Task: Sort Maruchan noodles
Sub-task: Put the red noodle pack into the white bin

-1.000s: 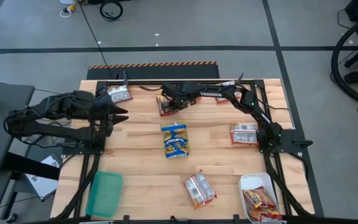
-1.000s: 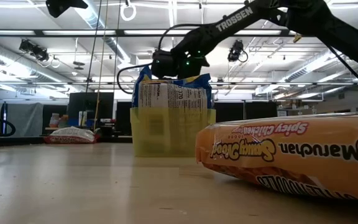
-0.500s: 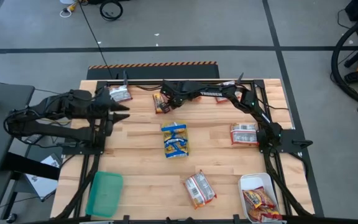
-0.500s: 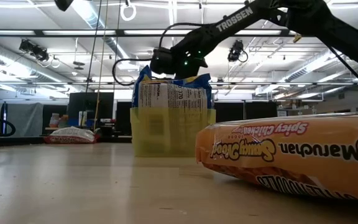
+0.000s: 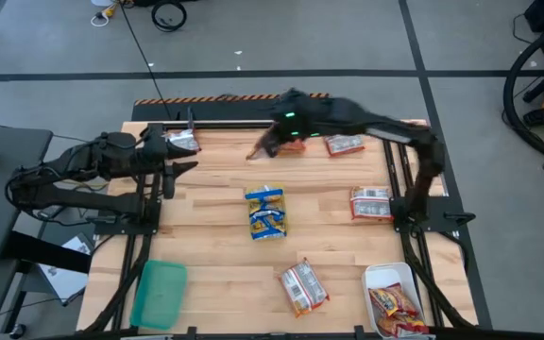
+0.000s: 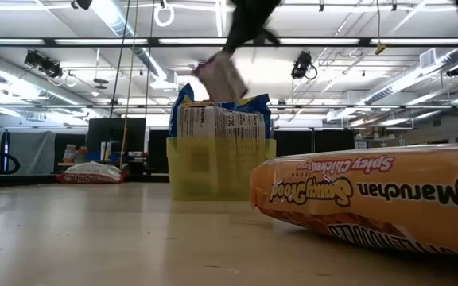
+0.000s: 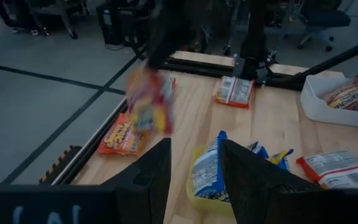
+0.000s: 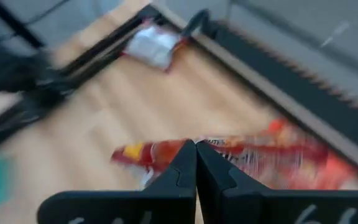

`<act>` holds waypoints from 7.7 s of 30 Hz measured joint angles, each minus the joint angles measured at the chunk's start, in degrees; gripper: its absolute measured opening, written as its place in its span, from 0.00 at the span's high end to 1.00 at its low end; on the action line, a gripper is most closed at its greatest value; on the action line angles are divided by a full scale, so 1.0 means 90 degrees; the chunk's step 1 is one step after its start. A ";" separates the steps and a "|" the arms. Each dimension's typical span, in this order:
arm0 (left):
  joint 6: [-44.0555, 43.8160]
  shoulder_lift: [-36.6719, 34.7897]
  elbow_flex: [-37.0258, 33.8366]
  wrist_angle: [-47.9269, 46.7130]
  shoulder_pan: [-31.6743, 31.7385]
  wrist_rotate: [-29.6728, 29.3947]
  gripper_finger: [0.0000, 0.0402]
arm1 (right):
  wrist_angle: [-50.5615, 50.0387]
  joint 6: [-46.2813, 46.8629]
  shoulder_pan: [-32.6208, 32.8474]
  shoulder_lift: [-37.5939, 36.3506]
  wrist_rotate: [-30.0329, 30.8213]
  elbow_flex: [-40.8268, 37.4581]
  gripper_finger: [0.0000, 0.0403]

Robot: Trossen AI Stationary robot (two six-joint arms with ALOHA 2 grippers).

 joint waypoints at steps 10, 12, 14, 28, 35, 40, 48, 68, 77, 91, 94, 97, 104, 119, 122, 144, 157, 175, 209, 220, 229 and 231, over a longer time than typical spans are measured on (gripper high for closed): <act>0.0013 0.0058 0.0000 0.0395 0.0000 0.0003 0.65 | -0.3943 0.3183 0.1155 -0.1975 -0.2109 -0.0354 0.99; 0.0121 0.0123 0.0000 0.0572 -0.0009 0.0003 0.65 | -0.4133 0.4068 0.1687 -0.2268 -0.2638 -0.0740 0.99; 0.0246 0.0153 0.0002 0.0684 -0.0024 0.0003 0.65 | -0.4121 0.4997 0.2312 -0.2549 -0.3172 -0.1203 0.99; 0.0402 0.0216 0.0002 0.0646 -0.0022 0.0003 0.65 | 0.0326 1.0857 0.5955 -0.4106 -0.3689 -0.5184 0.99; 0.0400 0.0216 0.0002 0.0645 -0.0022 0.0006 0.65 | 0.1844 1.1814 0.6630 -0.4440 -0.3063 -0.6291 0.99; 0.0366 0.0216 0.0002 0.0632 -0.0022 0.0006 0.65 | 0.1082 1.1816 0.6708 -0.4910 -0.2793 -0.6583 0.99; 0.0175 0.0219 0.0002 0.0583 -0.0022 0.0008 0.65 | 0.1058 1.1834 0.6815 -0.5716 -0.3420 -0.7333 0.99; -0.0115 0.0219 0.0002 0.0523 -0.0019 0.0522 0.65 | 0.1246 1.1493 0.7101 -0.5950 -0.4307 -0.7837 0.99; -0.0214 0.0221 0.0002 0.0734 -0.0022 0.0712 0.65 | 0.3917 1.1698 0.6747 -0.5844 -0.3506 -0.8418 0.99; -0.0267 0.0223 0.0002 0.0779 -0.0373 0.0730 0.65 | 0.3401 1.1530 0.6862 -0.5954 -0.3829 -0.8412 0.99; -0.0269 0.0223 0.0002 0.0779 -0.0412 0.0727 0.65 | 0.3112 1.1539 0.6906 -0.5992 -0.3831 -0.8417 0.99; -0.0301 0.0223 0.0002 0.0776 -0.0415 0.0731 0.65 | 0.3118 1.1557 0.6960 -0.6008 -0.3987 -0.8420 0.99; -0.0302 0.0223 0.0002 0.0776 -0.0415 0.0729 0.65 | 0.2769 1.1766 0.7174 -0.6291 -0.4105 -0.8412 0.99; -0.0453 0.0223 0.0002 0.0777 -0.0415 0.0727 0.65 | 0.2979 1.1888 0.7256 -0.6263 -0.5777 -0.9050 0.88; -0.0498 0.0223 0.0002 0.0776 -0.0415 0.0727 0.65 | 0.2995 1.1876 0.7288 -0.6306 -0.6423 -0.8919 0.81; -0.0777 0.1182 -0.0002 0.1426 -0.0913 0.0730 0.65 | 0.0584 0.9100 0.6505 -0.5580 -0.4474 -0.8551 0.69; -0.0878 0.1171 -0.0002 0.1363 -0.1082 0.0730 0.65 | -0.2343 0.7872 0.6553 -0.5243 -0.4539 -0.8175 0.69; -0.1286 0.1171 -0.0002 0.0866 -0.2476 0.0732 0.65 | 0.3397 1.0024 0.6569 -0.4479 -0.6990 -0.8229 0.69; -0.0771 0.1360 0.0002 0.2411 -0.1725 0.0060 0.65 | -0.1068 0.1256 0.8160 -0.2268 -0.3259 -0.5525 0.64; -0.0705 0.1632 0.0007 0.2980 -0.0660 0.0101 0.65 | -0.1105 0.2161 0.7928 -0.2138 -0.3470 -0.5514 0.97; -0.0602 0.1574 0.0007 0.1393 -0.0195 0.0168 0.65 | -0.0846 0.4896 0.6605 -0.2825 -0.4976 -0.5579 0.99; -0.0754 0.1576 0.0003 0.0697 0.0017 0.0127 0.65 | -0.0562 0.5176 0.6464 -0.2791 -0.5456 -0.5750 0.99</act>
